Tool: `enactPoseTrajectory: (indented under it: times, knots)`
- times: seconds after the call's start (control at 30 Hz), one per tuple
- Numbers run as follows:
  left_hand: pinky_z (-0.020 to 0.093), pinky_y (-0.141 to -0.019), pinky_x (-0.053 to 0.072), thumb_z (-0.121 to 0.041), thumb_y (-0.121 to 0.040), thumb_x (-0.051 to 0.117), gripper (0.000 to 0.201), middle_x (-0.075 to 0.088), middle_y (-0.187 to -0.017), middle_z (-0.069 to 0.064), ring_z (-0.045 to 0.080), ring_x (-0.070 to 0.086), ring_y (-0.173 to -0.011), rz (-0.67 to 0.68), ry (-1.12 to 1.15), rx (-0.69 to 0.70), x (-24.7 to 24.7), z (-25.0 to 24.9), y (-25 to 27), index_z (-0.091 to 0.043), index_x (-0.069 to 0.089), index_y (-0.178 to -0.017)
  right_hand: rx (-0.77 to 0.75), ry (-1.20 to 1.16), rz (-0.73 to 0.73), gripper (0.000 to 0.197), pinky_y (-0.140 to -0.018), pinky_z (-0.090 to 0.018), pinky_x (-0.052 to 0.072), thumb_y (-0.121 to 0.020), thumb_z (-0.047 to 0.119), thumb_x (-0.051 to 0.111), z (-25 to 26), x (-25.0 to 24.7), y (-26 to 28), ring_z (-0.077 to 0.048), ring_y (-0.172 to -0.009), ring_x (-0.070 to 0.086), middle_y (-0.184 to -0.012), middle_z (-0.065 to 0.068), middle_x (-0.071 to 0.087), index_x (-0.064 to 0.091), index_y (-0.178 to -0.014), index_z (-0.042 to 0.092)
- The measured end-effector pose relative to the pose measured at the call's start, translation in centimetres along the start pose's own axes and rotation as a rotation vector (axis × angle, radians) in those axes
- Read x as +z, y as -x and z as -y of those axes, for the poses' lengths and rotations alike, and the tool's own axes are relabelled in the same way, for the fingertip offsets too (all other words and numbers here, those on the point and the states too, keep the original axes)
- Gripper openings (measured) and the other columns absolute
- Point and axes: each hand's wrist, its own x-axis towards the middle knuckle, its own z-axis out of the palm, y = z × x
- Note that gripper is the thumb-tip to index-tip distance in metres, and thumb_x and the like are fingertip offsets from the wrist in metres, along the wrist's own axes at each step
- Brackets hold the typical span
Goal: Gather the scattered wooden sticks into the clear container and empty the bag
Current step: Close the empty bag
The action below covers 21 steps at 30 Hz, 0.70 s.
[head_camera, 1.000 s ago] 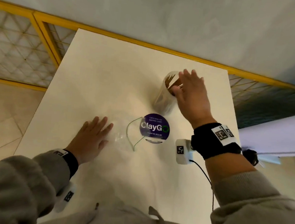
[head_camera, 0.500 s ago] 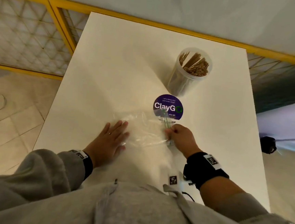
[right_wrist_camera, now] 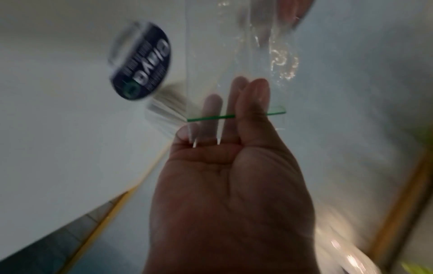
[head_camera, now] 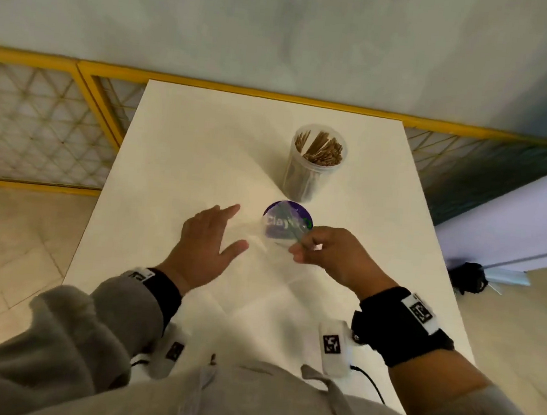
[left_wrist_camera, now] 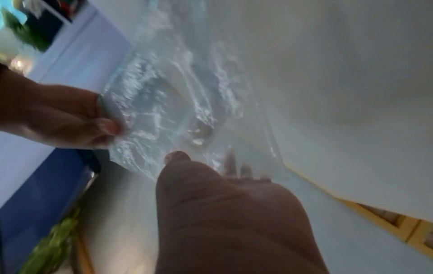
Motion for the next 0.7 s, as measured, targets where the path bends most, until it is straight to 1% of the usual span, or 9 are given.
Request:
enactPoseTrajectory:
  times: [0.07, 0.13, 0.2, 0.27, 0.37, 0.47, 0.53, 0.6, 0.7]
  knots:
    - [0.035, -0.08, 0.047, -0.063, -0.085, 0.029, 0.048, 0.063, -0.084, -0.006, 0.02, 0.061, -0.084, 0.025, 0.148, 0.011, -2.3, -1.8, -1.4, -0.023, 0.054, -0.099, -0.102, -0.05, -0.064, 0.034, -0.085, -0.029, 0.051, -0.073, -0.008, 0.072, 2.2, -2.0, 1.2, -0.013, -0.083, 0.064, -0.073, -0.001, 0.066, 0.071, -0.058, 0.022]
    - [0.026, -0.063, 0.039, -0.049, -0.091, 0.032, 0.034, 0.052, -0.064, -0.01, 0.003, 0.053, -0.064, -0.044, 0.215, 0.053, -4.2, -3.6, -1.9, -0.02, 0.046, -0.08, -0.167, -0.12, -0.165, 0.02, -0.079, -0.028, 0.051, -0.077, 0.001, 0.071, 4.1, -4.1, 2.8, -0.015, -0.079, 0.064, -0.076, -0.004, 0.07, 0.077, -0.074, 0.02]
    - [0.015, -0.056, 0.033, -0.039, -0.092, 0.036, 0.026, 0.05, -0.057, -0.012, -0.004, 0.049, -0.059, -0.148, 0.259, 0.091, -5.9, -5.4, -1.8, -0.022, 0.042, -0.072, -0.219, -0.19, -0.229, 0.013, -0.066, -0.022, 0.049, -0.079, 0.015, 0.068, 5.6, -5.3, 4.2, -0.013, -0.07, 0.065, -0.077, -0.002, 0.074, 0.078, -0.078, 0.023]
    - [0.012, -0.058, 0.036, -0.039, -0.091, 0.038, 0.024, 0.055, -0.059, -0.014, -0.002, 0.051, -0.059, -0.142, 0.233, 0.113, -7.3, -6.7, -1.5, -0.025, 0.044, -0.073, -0.266, -0.231, -0.271, 0.019, -0.058, -0.021, 0.046, -0.08, 0.013, 0.065, 6.4, -5.8, 5.1, -0.013, -0.062, 0.064, -0.072, -0.001, 0.073, 0.079, -0.079, 0.026]
    - [0.026, -0.071, 0.048, -0.04, -0.093, 0.043, 0.02, 0.062, -0.078, -0.01, 0.002, 0.058, -0.072, -0.047, 0.179, 0.11, -8.9, -8.2, -1.5, -0.027, 0.057, -0.09, -0.331, -0.155, -0.331, 0.046, -0.056, -0.022, 0.046, -0.083, -0.01, 0.061, 7.3, -6.0, 6.0, -0.014, -0.057, 0.063, -0.066, -0.002, 0.071, 0.07, -0.102, 0.031]
    - [0.009, -0.076, 0.042, -0.03, -0.091, 0.057, 0.018, 0.059, -0.102, -0.014, -0.005, 0.056, -0.088, -0.097, 0.36, 0.152, -10.5, -11.4, -2.2, -0.031, 0.059, -0.109, -0.368, -0.059, -0.326, 0.062, -0.057, -0.021, 0.048, -0.081, -0.012, 0.063, 8.7, -5.9, 6.9, -0.014, -0.059, 0.065, -0.07, -0.005, 0.071, 0.057, -0.116, 0.038]
    - [0.005, -0.072, 0.041, -0.024, -0.087, 0.064, 0.019, 0.062, -0.096, -0.015, -0.006, 0.056, -0.081, -0.137, 0.451, 0.154, -11.6, -13.8, -2.8, -0.029, 0.061, -0.105, -0.398, -0.022, -0.316, 0.061, -0.06, -0.021, 0.048, -0.081, -0.011, 0.064, 9.8, -5.5, 7.5, -0.014, -0.062, 0.065, -0.076, -0.013, 0.072, 0.058, -0.113, 0.04]
    - [0.014, -0.072, 0.045, -0.021, -0.086, 0.066, 0.008, 0.063, -0.081, -0.013, 0.001, 0.056, -0.072, -0.152, 0.511, 0.128, -12.7, -15.4, -3.3, -0.024, 0.065, -0.094, -0.43, -0.023, -0.32, 0.055, -0.061, -0.02, 0.049, -0.082, -0.011, 0.062, 10.6, -5.1, 7.9, -0.018, -0.065, 0.065, -0.081, -0.018, 0.072, 0.061, -0.109, 0.037]
    - [0.019, -0.07, 0.044, -0.018, -0.088, 0.064, 0.002, 0.06, -0.072, -0.012, 0.003, 0.053, -0.066, -0.142, 0.608, 0.116, -13.7, -15.9, -3.4, -0.017, 0.065, -0.088, -0.454, -0.082, -0.324, 0.047, -0.062, -0.02, 0.05, -0.083, -0.013, 0.06, 10.9, -5.0, 8.0, -0.018, -0.065, 0.066, -0.075, -0.011, 0.073, 0.066, -0.105, 0.028]
